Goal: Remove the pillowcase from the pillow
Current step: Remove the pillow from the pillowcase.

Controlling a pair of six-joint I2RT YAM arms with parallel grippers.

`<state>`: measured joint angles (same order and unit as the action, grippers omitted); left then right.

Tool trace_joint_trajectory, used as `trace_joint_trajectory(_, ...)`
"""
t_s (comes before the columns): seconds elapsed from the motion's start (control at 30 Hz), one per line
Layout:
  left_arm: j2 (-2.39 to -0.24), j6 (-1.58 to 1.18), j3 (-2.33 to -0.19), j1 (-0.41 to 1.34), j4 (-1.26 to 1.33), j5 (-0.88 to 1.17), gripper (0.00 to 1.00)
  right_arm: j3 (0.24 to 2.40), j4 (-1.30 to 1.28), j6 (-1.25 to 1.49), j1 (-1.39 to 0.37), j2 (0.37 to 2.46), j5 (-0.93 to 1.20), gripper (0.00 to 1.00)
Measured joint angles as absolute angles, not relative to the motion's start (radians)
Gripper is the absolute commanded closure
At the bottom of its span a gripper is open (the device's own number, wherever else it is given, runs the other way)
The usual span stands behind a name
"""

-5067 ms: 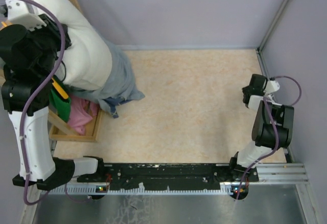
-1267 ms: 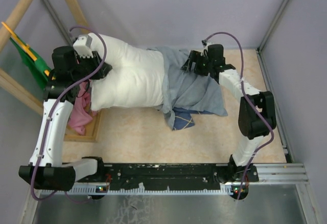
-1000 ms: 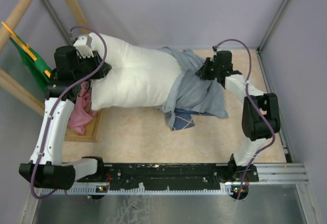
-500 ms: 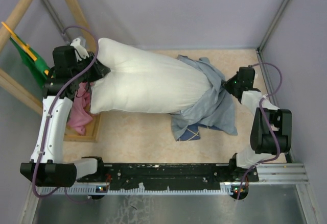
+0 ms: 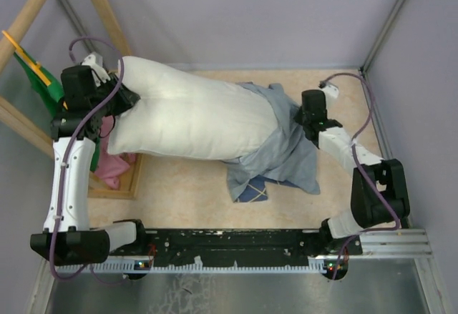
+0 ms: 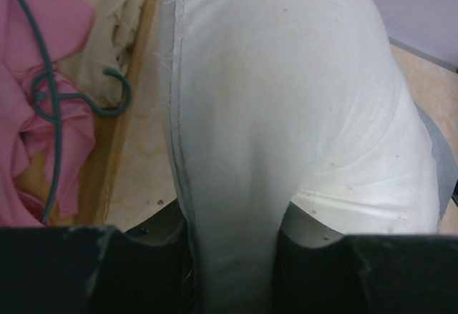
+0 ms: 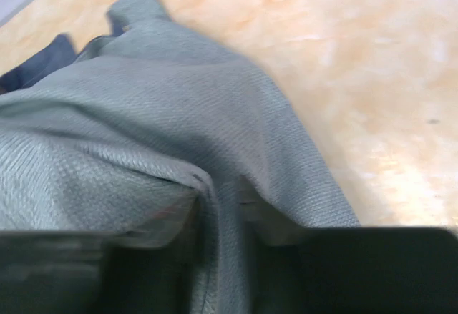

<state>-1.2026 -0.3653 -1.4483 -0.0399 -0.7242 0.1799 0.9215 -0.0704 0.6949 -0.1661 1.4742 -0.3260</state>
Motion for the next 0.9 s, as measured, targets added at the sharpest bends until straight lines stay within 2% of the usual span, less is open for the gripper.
trace_joint_trajectory(0.07, -1.195, -0.361, -1.444, -0.059, -0.715, 0.146, 1.00, 0.963, -0.074, 0.596, -0.239, 1.473, -0.345, 0.20)
trace_joint_trajectory(0.13, -1.188, -0.355, -1.444, -0.072, -0.707, 0.108, 1.00, 0.999, -0.072, 0.500, -0.284, 1.468, -0.309, 0.04)
trace_joint_trajectory(0.17, -1.184, -0.350, -1.444, -0.078, -0.702, 0.092, 1.00, 1.005, -0.066, 0.476, -0.290, 1.460, -0.274, 0.01)
trace_joint_trajectory(0.27, -1.173, -0.337, -1.443, -0.086, -0.691, 0.059, 1.00, 0.949, 0.022, 0.447, -0.237, 1.393, -0.068, 0.01)
trace_joint_trajectory(0.37, -1.165, -0.333, -1.433, -0.086, -0.676, 0.052, 1.00, 0.791, 0.162, 0.540, -0.040, 1.301, 0.128, 0.01)
trace_joint_trajectory(0.47, -1.159, -0.332, -1.412, -0.086, -0.662, 0.051, 1.00, 0.752, 0.142, 0.576, 0.089, 1.330, 0.165, 0.01)
trace_joint_trajectory(0.9, -1.159, -0.332, -1.388, -0.088, -0.628, 0.056, 1.00, 0.754, 0.016, 0.542, -0.020, 1.569, 0.265, 0.01)
